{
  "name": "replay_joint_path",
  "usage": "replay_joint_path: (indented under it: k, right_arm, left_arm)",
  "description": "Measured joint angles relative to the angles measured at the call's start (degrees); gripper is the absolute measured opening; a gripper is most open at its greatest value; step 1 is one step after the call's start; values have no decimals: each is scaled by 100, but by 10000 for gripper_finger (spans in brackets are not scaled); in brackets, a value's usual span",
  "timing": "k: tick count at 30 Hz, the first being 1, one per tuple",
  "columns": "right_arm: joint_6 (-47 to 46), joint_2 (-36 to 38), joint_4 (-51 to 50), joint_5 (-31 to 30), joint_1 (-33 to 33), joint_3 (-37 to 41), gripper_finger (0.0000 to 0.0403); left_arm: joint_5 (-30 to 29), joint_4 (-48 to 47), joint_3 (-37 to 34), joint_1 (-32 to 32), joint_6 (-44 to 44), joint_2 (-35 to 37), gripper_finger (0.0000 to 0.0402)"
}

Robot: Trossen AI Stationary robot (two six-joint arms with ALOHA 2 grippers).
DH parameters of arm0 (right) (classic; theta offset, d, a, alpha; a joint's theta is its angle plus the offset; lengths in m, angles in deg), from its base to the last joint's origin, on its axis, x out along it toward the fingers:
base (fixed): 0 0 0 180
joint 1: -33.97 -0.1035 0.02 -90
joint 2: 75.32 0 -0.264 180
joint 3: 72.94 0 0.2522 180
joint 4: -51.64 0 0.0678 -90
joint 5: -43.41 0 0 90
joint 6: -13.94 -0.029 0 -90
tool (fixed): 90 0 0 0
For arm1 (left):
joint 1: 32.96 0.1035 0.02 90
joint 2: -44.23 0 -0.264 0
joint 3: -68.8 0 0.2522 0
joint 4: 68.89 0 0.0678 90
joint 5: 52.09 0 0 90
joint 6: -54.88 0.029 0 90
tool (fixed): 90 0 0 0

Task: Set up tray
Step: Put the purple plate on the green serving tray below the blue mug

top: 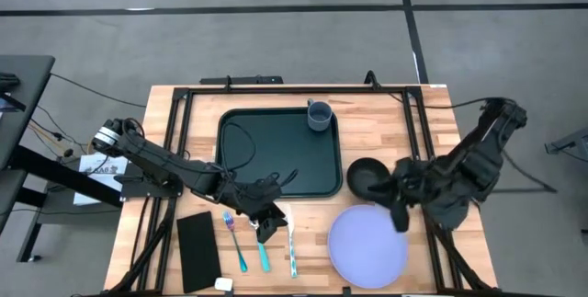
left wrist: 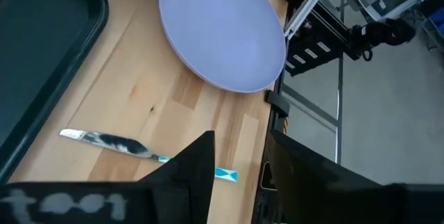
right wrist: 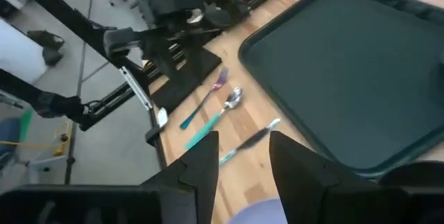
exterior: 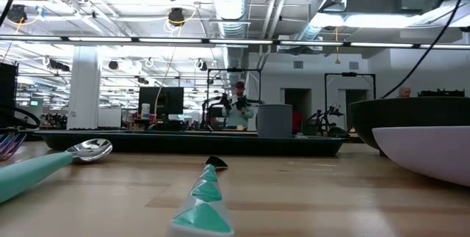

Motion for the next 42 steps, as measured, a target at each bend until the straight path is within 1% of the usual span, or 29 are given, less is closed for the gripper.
replay_joint_path:
  k: [4,8,10,18,20,21,23,26,29,31,33,36,42]
  right_arm:
    - [-27,608,143,5,-29,875,120]
    - [27,1135,911,24,-135,1897,120]
    - [214,1346,1551,36,-215,2429,120]
    - [1099,2326,4663,72,-565,4466,120]
    - [1307,2632,5150,147,-621,4841,120]
    - [1303,2816,5153,284,-639,4985,120]
    - [869,3208,4816,630,-643,5166,120]
    - [-432,3751,3541,1032,-643,5241,120]
    - [-1827,4149,2184,1316,-640,5243,120]
    - [-2591,4314,1495,1542,-638,5242,120]
    - [-3068,4377,1056,1839,-640,5241,120]
    - [-3393,4309,819,2302,-640,5241,120]
    - [-3793,3730,609,3167,-640,5233,120]
  left_arm:
    - [-66,-12,-2,-9,-277,-2,122]
    - [-172,-16,-3,-26,-570,-4,122]
    - [-245,-18,-4,-31,-706,-4,122]
    - [-319,-18,-4,-33,-1178,-7,122]
    - [-319,-18,-4,-33,-1311,-7,122]
    - [-318,-19,-4,-33,-1385,-7,122]
    - [-317,-18,-4,-33,-1509,-7,122]
    - [-352,-19,-4,-35,-1645,-7,122]
    - [-477,-20,-4,-59,-1701,-7,122]
    - [-583,-20,-4,-93,-1701,-7,122]
    - [-675,-22,-4,-134,-1701,-7,122]
    - [-785,-40,-4,-183,-1701,-9,122]
    - [-881,-84,-4,-219,-1700,-11,122]
